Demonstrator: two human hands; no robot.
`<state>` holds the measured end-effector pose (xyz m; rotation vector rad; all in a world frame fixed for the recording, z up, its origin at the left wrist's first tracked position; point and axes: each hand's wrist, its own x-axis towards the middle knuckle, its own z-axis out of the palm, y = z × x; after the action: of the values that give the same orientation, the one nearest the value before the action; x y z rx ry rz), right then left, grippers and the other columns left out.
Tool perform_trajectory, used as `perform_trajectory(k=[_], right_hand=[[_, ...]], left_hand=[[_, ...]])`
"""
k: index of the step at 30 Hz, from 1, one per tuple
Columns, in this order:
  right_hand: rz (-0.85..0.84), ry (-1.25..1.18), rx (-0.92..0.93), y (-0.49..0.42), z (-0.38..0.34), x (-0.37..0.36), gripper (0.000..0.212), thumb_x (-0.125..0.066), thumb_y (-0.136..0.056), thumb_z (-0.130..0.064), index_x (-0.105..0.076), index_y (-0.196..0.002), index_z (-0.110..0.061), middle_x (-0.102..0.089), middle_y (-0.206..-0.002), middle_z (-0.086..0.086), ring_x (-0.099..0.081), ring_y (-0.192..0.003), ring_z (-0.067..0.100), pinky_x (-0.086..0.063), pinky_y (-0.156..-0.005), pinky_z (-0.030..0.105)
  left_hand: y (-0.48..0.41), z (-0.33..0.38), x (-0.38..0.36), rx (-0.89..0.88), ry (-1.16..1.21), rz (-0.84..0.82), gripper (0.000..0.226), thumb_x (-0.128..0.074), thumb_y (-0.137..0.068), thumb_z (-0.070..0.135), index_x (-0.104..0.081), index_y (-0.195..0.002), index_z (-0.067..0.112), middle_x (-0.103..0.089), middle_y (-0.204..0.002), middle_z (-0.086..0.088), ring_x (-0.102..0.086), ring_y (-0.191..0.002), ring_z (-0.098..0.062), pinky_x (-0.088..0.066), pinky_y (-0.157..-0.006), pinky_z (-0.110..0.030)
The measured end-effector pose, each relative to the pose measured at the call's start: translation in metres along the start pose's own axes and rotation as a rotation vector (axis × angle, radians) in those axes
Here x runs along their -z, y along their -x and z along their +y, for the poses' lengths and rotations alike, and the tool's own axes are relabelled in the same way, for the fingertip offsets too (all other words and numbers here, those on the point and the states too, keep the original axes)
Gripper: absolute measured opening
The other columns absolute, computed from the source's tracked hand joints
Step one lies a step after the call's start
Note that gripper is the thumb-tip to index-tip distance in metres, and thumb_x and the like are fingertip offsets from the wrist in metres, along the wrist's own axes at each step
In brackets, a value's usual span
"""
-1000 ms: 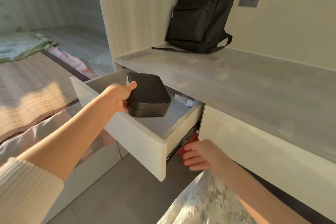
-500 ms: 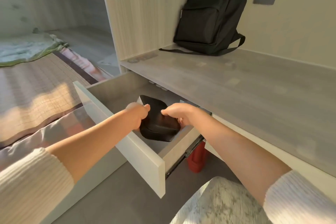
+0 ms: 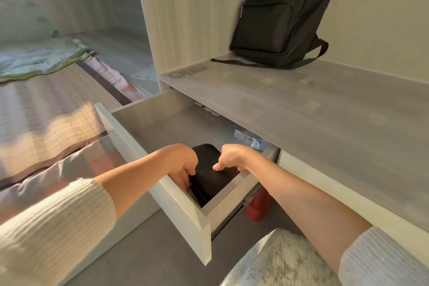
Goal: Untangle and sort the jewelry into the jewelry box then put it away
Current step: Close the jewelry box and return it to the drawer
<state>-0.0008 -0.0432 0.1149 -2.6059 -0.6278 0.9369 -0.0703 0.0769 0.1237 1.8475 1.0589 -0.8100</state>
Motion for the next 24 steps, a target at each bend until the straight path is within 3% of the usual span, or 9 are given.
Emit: perform_trajectory(k=[5,9,11,13,16,19,20,22,24], right_hand=[[0.04,0.117,0.066,0.002,-0.008,-0.012,0.051,-0.061,-0.09,-0.03,-0.045,-0.127,0.002,-0.053,-0.128,0.019,-0.056,-0.108,0.032,-0.043,-0.076,0.033],[0.095,0.086,0.083,0.006,-0.009,-0.021,0.062,-0.066,-0.086,-0.031,-0.041,-0.133,0.0,-0.051,-0.131,0.015,-0.053,-0.117,0.032,-0.046,-0.089,0.036],[0.134,0.059,0.113,0.01,-0.009,-0.024,0.065,-0.069,-0.083,-0.029,-0.04,-0.134,-0.002,-0.051,-0.132,0.013,-0.051,-0.119,0.03,-0.044,-0.097,0.037],[0.179,0.06,0.157,0.013,-0.01,-0.028,0.063,-0.072,-0.08,-0.028,-0.044,-0.131,-0.005,-0.052,-0.13,0.011,-0.051,-0.118,0.027,-0.044,-0.097,0.037],[0.239,0.045,0.233,0.02,-0.011,-0.031,0.058,-0.07,-0.079,-0.026,-0.045,-0.129,-0.009,-0.052,-0.128,0.008,-0.051,-0.116,0.025,-0.045,-0.095,0.035],[0.315,0.019,0.283,0.028,-0.01,-0.027,0.05,-0.064,-0.083,-0.026,-0.047,-0.128,-0.013,-0.054,-0.126,0.007,-0.052,-0.114,0.024,-0.043,-0.091,0.031],[0.338,0.001,0.295,0.03,-0.01,-0.025,0.047,-0.062,-0.085,-0.027,-0.048,-0.128,-0.014,-0.054,-0.126,0.007,-0.052,-0.113,0.024,-0.043,-0.091,0.031],[0.374,-0.052,0.321,0.036,-0.008,-0.021,0.042,-0.059,-0.088,-0.027,-0.049,-0.127,-0.015,-0.055,-0.125,0.006,-0.054,-0.112,0.023,-0.043,-0.091,0.031],[0.426,-0.087,0.348,0.042,-0.006,-0.014,0.035,-0.057,-0.09,-0.024,-0.053,-0.123,-0.015,-0.059,-0.121,0.006,-0.056,-0.108,0.022,-0.044,-0.088,0.03]], left_hand=[[0.004,-0.009,-0.009,-0.031,-0.246,0.046,0.038,-0.033,-0.099,0.005,-0.037,-0.134,-0.01,-0.048,-0.137,-0.017,-0.047,-0.127,-0.026,-0.039,-0.104,-0.03],[0.031,-0.01,0.007,-0.16,-0.333,0.273,0.033,-0.039,-0.099,0.016,-0.058,-0.12,0.0,-0.062,-0.123,-0.007,-0.061,-0.108,-0.019,-0.045,-0.084,-0.021],[0.046,-0.014,0.027,-0.29,-0.449,0.5,0.024,-0.046,-0.095,0.016,-0.065,-0.105,0.003,-0.069,-0.098,-0.004,-0.062,-0.077,-0.021,-0.047,-0.073,-0.025],[0.057,-0.029,0.046,-0.271,-0.492,0.608,0.018,-0.048,-0.091,0.007,-0.066,-0.091,0.003,-0.059,-0.073,0.001,-0.052,-0.059,-0.016,-0.047,-0.061,-0.027],[0.062,-0.057,0.054,-0.17,-0.463,0.617,0.027,-0.048,-0.093,0.012,-0.06,-0.116,0.004,-0.063,-0.096,-0.002,-0.055,-0.076,-0.013,-0.051,-0.073,-0.023],[0.056,-0.068,0.053,-0.156,-0.229,0.532,0.033,-0.044,-0.097,0.021,-0.056,-0.122,0.002,-0.065,-0.108,-0.009,-0.057,-0.065,-0.007,-0.045,-0.057,-0.012],[0.054,-0.067,0.055,-0.196,-0.188,0.558,0.036,-0.044,-0.097,0.027,-0.057,-0.12,0.002,-0.066,-0.106,-0.008,-0.061,-0.069,-0.011,-0.047,-0.062,-0.015],[0.05,-0.068,0.052,-0.236,-0.49,0.598,0.05,-0.046,-0.094,0.045,-0.06,-0.117,0.003,-0.064,-0.113,-0.008,-0.06,-0.086,-0.022,-0.043,-0.084,-0.023],[0.048,-0.067,0.049,-0.249,-0.622,0.611,0.055,-0.048,-0.091,0.049,-0.06,-0.114,0.002,-0.063,-0.117,-0.008,-0.048,-0.083,-0.019,-0.041,-0.09,-0.026]])
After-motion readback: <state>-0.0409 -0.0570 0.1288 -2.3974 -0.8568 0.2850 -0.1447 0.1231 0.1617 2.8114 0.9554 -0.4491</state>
